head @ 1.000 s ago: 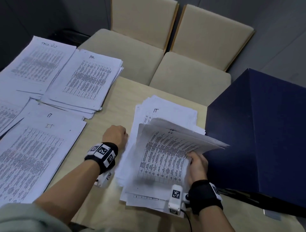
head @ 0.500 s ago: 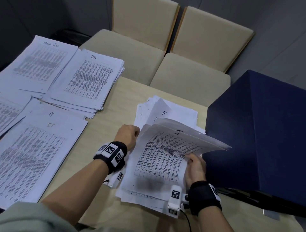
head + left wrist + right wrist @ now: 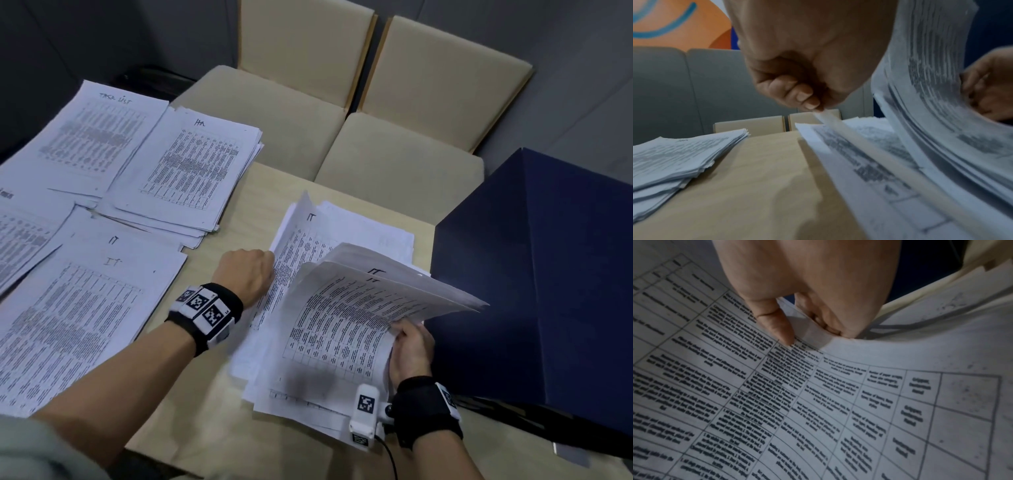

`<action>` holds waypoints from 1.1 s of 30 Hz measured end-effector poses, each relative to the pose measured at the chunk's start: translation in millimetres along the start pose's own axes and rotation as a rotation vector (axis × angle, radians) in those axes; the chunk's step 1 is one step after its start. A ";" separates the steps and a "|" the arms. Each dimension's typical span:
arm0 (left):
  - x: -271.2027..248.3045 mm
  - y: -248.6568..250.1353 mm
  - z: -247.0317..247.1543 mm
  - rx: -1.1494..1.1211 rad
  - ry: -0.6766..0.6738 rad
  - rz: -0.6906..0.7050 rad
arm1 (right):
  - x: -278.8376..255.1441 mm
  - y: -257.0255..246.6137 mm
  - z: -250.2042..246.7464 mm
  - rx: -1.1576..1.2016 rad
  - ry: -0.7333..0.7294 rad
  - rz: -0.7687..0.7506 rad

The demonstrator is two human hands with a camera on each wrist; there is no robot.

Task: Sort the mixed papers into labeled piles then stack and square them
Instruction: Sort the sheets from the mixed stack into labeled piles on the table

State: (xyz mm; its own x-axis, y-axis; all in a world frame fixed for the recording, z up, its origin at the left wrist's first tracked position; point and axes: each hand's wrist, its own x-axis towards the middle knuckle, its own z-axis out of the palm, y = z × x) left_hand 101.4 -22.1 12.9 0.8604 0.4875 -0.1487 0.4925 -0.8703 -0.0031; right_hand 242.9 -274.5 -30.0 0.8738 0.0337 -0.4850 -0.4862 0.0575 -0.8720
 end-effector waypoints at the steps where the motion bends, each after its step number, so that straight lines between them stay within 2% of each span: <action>1: -1.0 0.2 -1.3 -0.050 0.061 0.018 | -0.3 -2.0 1.2 0.007 0.000 -0.008; 5: -6.2 -5.8 3.2 -0.449 0.262 0.113 | 4.6 -7.3 4.8 0.107 -0.057 0.021; 7: -12.1 -7.9 4.5 -0.732 0.297 0.088 | 9.7 -8.4 6.0 0.105 -0.080 0.059; 9: -18.2 -5.3 2.2 -1.001 0.235 0.021 | 13.5 -8.9 8.1 0.092 -0.103 0.096; 12: -23.8 -3.8 4.3 -1.248 0.024 0.012 | 13.7 -8.4 13.3 0.130 -0.192 0.116; 14: -22.8 -6.8 15.1 -1.142 -0.071 -0.028 | 11.7 -4.4 14.1 0.113 -0.213 0.127; 17: -14.6 -8.3 35.0 -0.775 0.062 -0.269 | 1.0 -5.4 13.8 0.066 -0.177 0.102; 19: -8.8 -7.2 38.3 -0.706 0.048 -0.459 | -5.7 -6.8 14.5 0.060 -0.170 0.089; 21: -2.7 -5.5 37.9 -0.691 -0.014 -0.514 | -9.3 -7.9 15.4 0.063 -0.166 0.080; 24: 0.8 -3.9 34.2 -0.633 0.055 -0.414 | -8.6 -10.2 16.2 0.062 -0.169 0.077; 29: -1.8 0.5 7.4 -0.066 -0.045 -0.095 | -9.2 -16.5 14.7 0.075 -0.211 0.090; 33: -6.0 -4.6 -6.4 -0.056 0.018 0.018 | -5.8 -10.3 10.7 0.099 -0.262 0.125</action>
State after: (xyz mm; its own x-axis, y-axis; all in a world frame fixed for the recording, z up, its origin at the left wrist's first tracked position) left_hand 94.9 -20.6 20.1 0.8710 0.4736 -0.1303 0.4833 -0.8737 0.0549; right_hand 242.8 -264.6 -17.5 0.7834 0.3023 -0.5430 -0.5988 0.1335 -0.7897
